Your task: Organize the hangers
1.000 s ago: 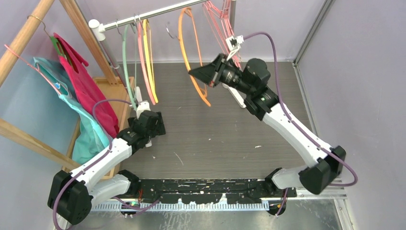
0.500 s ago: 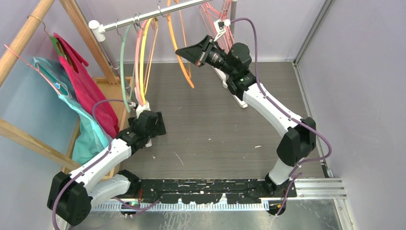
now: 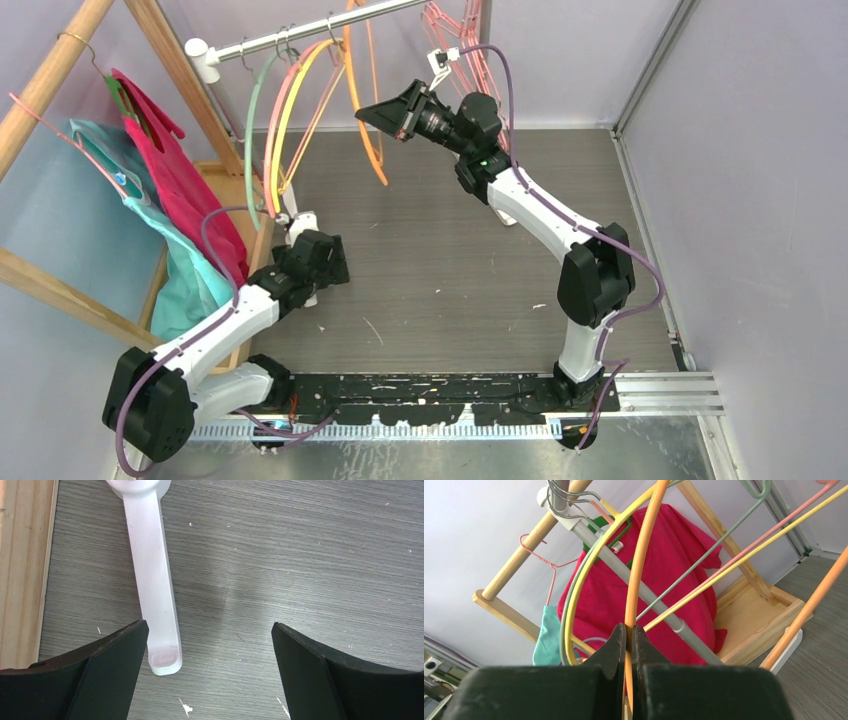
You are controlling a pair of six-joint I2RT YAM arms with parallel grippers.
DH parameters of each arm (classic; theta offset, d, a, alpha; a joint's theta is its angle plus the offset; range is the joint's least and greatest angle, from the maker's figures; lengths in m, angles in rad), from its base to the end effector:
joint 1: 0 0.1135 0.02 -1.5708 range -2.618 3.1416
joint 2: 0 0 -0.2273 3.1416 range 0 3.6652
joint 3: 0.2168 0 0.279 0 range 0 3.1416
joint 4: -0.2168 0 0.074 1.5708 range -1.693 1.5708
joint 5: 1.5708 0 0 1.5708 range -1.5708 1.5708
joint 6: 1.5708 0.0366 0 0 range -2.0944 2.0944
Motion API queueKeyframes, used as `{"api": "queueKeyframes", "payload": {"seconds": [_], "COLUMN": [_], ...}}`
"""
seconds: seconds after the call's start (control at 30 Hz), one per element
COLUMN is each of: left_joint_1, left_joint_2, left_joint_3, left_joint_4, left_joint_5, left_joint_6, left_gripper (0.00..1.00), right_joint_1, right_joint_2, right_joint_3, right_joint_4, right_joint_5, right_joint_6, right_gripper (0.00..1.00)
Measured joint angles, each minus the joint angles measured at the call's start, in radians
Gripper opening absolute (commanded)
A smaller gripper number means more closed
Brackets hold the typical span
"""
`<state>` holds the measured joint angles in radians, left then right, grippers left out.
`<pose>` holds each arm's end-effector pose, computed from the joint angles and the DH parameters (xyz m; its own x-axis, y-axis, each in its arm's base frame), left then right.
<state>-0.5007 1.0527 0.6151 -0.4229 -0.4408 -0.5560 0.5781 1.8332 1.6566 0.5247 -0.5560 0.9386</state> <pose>0.2264 -0.1061 0.1687 -0.6653 -0.1801 -0.7246 -0.1896 0.9794 -0.0694 0.3718 0.2656 0.3801 -0.5408 0.4653 -0.7007 -0.7503 0.1098 0.6520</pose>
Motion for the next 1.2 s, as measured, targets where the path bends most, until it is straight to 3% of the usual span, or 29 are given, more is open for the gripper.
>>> {"api": "queueKeyframes", "payload": {"seconds": [0.07,0.17,0.33,0.37,0.4,0.8,1.03,1.2], "left_joint_1": [0.000,0.000,0.000,0.001,0.001,0.004,0.004,0.004], "left_joint_2": [0.000,0.000,0.003,0.005,0.007,0.089,0.110,0.120], "left_joint_3": [0.000,0.000,0.000,0.000,0.000,0.000,0.007,0.008], "left_joint_4": [0.001,0.003,0.005,0.006,0.008,0.023,0.031,0.038], "left_joint_5": [0.000,0.000,0.000,0.001,0.001,0.005,0.024,0.039], "left_joint_6": [0.000,0.000,0.001,0.001,0.001,0.015,0.029,0.041], "left_gripper": [0.98,0.98,0.98,0.98,0.98,0.98,0.98,0.98], "right_joint_1": [0.000,0.000,-0.003,-0.004,-0.004,0.031,0.037,0.036], "right_joint_2": [-0.002,-0.016,-0.084,-0.103,-0.120,-0.459,-0.483,-0.520], "right_joint_3": [-0.011,-0.050,-0.188,-0.218,-0.238,-0.591,-0.871,-0.975], "right_joint_4": [0.016,0.034,-0.039,-0.061,-0.081,-0.386,-0.497,-0.512], "right_joint_5": [-0.006,0.000,0.023,0.035,0.042,0.335,0.525,0.614], "right_joint_6": [-0.007,-0.033,-0.131,-0.159,-0.175,-0.539,-0.668,-0.699], "right_gripper": [0.20,0.52,0.76,0.95,0.99,1.00,1.00,1.00]}}
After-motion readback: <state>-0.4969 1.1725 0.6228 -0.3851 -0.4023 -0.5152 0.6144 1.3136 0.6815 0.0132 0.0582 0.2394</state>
